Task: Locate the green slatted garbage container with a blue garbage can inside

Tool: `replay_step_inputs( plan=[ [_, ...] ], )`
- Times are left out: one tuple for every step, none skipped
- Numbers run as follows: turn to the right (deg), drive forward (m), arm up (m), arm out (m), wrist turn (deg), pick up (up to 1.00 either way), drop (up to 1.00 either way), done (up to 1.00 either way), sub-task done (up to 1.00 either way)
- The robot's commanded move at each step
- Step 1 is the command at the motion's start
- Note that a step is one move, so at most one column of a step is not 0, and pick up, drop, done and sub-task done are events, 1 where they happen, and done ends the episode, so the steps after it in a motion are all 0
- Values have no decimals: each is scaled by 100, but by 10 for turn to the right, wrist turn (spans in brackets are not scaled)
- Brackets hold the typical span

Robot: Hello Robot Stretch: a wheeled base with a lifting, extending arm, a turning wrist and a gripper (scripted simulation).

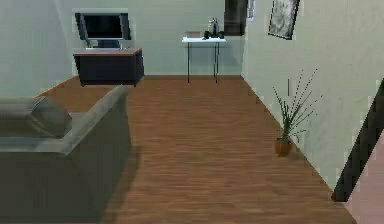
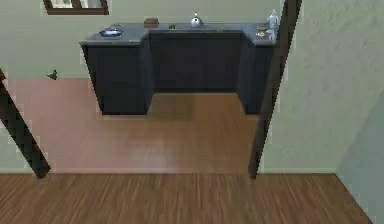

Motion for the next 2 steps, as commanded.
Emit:
replay_step_inputs(
  plan=[
    [450, 0, 0, 0, 0, 0, 0, 0, 0],
    [180, 0, 0, 0, 0, 0, 0, 0, 0]
  ],
)
